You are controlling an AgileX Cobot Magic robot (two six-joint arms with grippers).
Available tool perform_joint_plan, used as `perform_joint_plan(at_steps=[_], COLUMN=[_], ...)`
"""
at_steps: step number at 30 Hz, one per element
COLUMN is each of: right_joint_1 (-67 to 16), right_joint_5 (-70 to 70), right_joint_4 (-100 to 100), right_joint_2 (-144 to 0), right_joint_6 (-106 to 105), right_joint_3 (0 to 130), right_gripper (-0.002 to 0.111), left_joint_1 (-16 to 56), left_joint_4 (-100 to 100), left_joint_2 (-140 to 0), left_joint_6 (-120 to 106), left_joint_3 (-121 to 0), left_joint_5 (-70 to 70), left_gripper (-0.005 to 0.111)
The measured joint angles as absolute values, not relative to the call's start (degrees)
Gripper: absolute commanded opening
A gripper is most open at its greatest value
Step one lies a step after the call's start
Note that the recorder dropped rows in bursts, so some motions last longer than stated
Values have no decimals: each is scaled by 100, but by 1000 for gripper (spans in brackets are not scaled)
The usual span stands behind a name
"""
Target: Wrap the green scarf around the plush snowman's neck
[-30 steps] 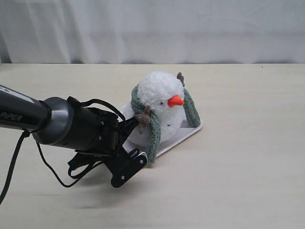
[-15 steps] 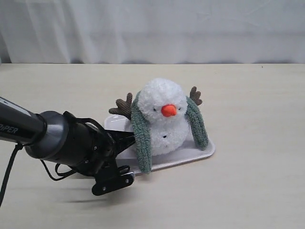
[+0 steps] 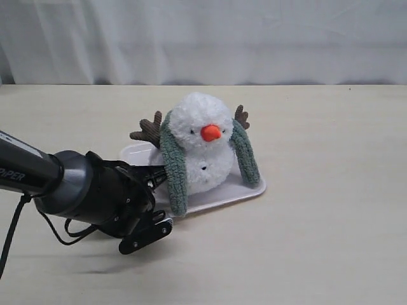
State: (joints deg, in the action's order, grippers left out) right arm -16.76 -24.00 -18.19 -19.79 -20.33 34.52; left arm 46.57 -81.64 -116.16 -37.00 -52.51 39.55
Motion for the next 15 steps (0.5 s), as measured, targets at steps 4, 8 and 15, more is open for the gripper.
perform_joint_plan(at_steps=[4,8,15], right_joint_1=[-1676,-1676,-1676], right_joint_5=[-2424,-2448,-2448], right_joint_4=[-1797,-1797,-1773], right_joint_2=[-1979,-1979,-1979], right_joint_6=[-2033,-2033,-2033], right_joint_3=[3452,3452,3452], right_gripper=[4,4,4], left_joint_1=[4657,4657,4657], left_joint_4=[-7773,-7692,-7699], left_joint_2=[-11616,-11616,-11616], left_joint_6=[-3582,-3401,-3163], left_joint_3=[-5251,-5251,-5251], left_joint_5=[3797,3705,3856], left_gripper=[8,32,55])
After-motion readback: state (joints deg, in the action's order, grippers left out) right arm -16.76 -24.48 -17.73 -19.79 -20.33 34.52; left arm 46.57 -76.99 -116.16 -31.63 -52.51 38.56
